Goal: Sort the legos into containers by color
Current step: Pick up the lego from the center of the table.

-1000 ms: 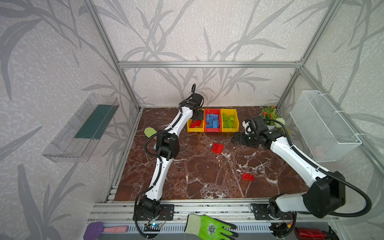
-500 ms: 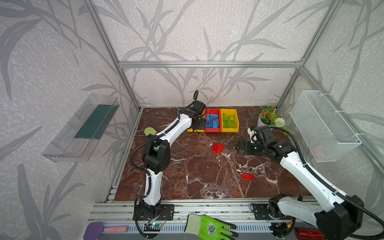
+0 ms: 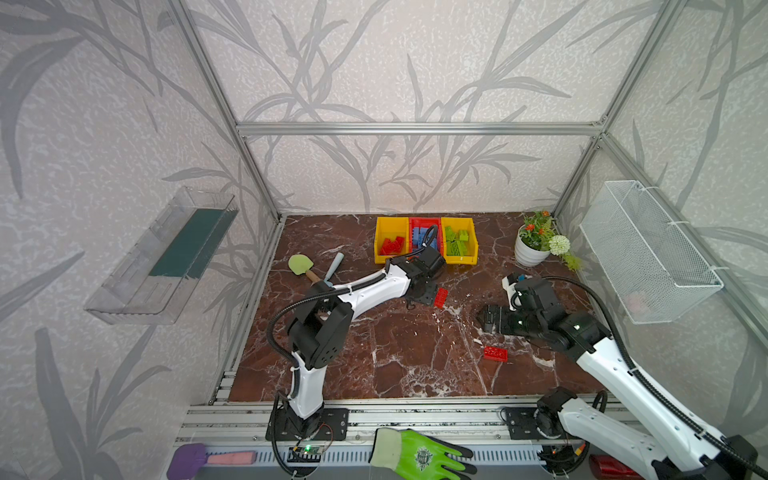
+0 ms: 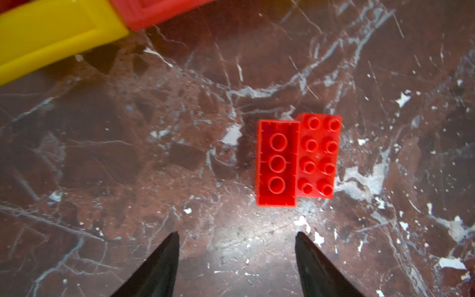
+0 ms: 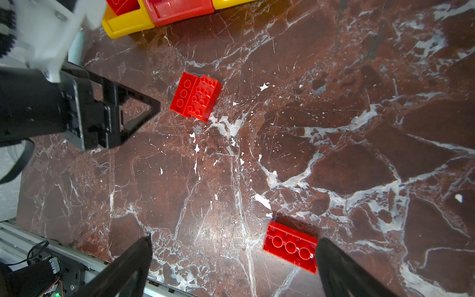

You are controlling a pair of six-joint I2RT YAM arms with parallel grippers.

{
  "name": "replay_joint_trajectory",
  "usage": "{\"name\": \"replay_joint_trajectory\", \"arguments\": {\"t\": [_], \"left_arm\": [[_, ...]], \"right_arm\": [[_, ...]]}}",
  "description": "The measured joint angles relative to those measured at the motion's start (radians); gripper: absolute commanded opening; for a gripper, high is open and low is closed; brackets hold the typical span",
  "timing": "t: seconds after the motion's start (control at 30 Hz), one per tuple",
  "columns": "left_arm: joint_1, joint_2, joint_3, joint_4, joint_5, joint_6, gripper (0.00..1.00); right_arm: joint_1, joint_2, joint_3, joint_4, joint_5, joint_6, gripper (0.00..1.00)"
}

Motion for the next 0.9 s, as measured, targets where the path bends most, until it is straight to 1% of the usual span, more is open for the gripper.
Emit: {"name": "replay_joint_trajectory", "arguments": {"t": [0.1, 0.23, 0.57, 0.9], "left_arm": [[-0.022, 0.0, -0.023, 0.016, -0.005, -0.008, 0.71], [-0.027, 0.021, -0.03, 0.03, -0.02, -0.013, 0.7], [-0.029, 0.094, -0.029, 0.036, -0.042, -0.014, 0.69], [-0.029, 0.148, 0.037, 0.029, -0.046, -0.01, 0.68]], "right_arm": [[0.004, -0.039, -0.016, -0.014, 0.008, 0.006, 0.99], [0.004, -0.07, -0.032, -0.028, 0.015, 0.012, 0.99], [0.004, -0.087, -0.043, -0.042, 0.022, 0.019, 0.99], [0.004, -0.072, -0.043, -0.041, 0.027, 0.018, 0.99]]}}
